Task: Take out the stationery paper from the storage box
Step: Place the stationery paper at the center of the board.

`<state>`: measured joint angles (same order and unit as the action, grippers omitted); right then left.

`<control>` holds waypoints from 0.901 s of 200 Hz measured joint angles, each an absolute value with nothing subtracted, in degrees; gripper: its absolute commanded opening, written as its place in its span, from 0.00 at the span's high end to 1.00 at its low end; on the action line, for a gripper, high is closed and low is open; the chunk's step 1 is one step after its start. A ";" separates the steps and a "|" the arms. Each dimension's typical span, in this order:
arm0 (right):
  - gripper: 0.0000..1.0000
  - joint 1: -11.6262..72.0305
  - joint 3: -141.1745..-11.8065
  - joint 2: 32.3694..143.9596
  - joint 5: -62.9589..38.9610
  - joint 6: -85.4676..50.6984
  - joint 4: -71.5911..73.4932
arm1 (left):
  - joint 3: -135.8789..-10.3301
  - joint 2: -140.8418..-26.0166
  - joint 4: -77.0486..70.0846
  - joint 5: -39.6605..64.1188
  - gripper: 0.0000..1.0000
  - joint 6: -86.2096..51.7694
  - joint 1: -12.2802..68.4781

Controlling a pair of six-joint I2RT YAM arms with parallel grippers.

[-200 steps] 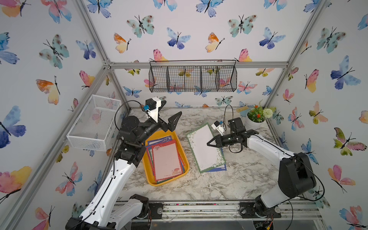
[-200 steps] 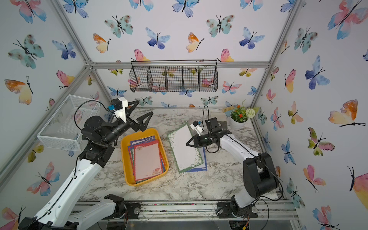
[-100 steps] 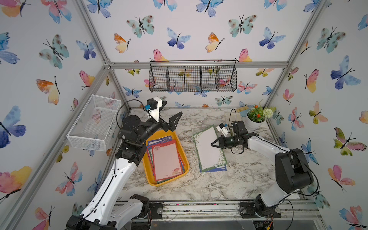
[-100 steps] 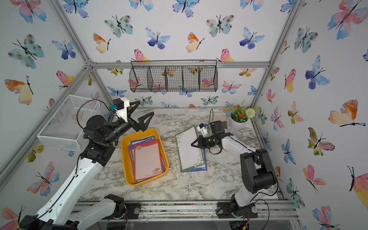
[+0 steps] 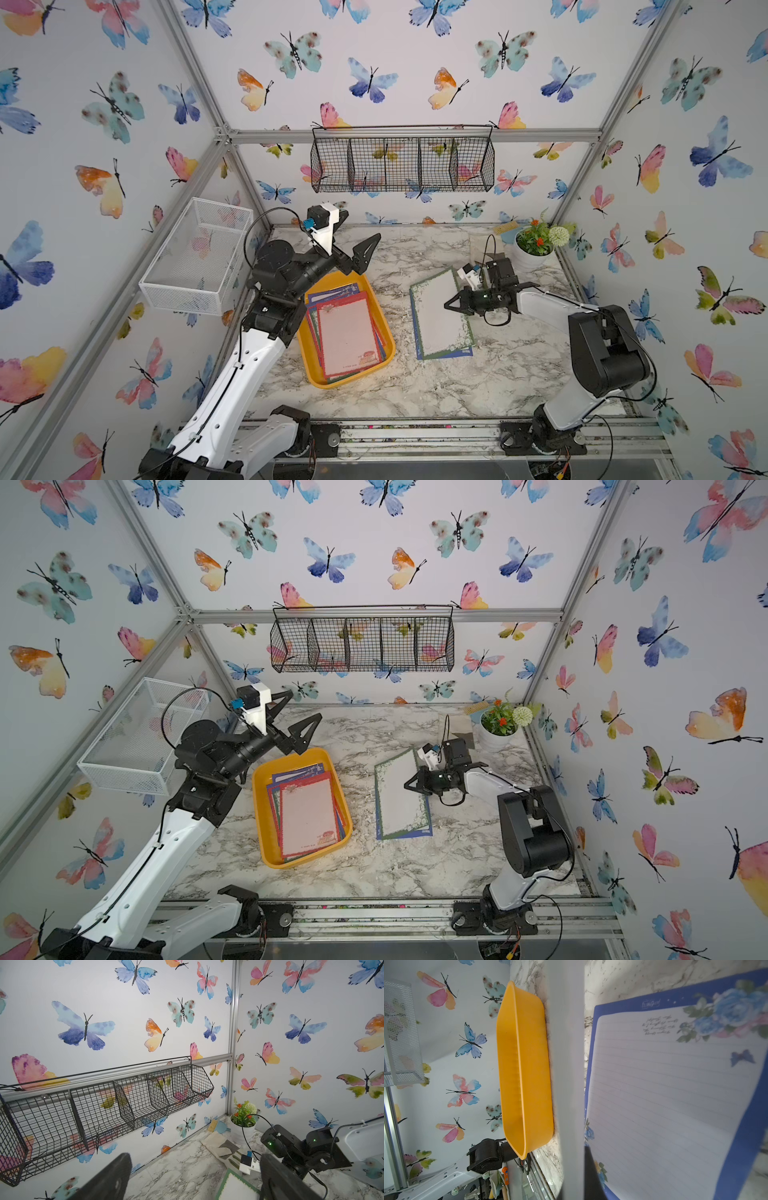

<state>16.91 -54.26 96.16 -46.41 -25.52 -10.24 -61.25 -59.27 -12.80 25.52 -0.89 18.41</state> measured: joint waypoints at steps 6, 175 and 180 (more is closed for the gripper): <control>0.98 16.86 -54.24 96.29 -46.30 -25.52 -10.22 | -61.25 -59.27 -12.80 25.52 0.02 -0.82 18.41; 0.91 14.96 -51.88 99.04 -45.23 -25.78 -8.69 | -61.25 -59.24 -12.80 25.08 0.02 -0.40 18.41; 0.91 14.96 -51.88 99.18 -45.23 -25.69 -8.69 | -61.25 -59.24 -12.78 25.06 0.02 -0.40 18.41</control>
<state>14.96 -51.88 99.18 -45.23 -25.69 -8.69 -61.25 -59.24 -12.78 25.06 -0.40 18.41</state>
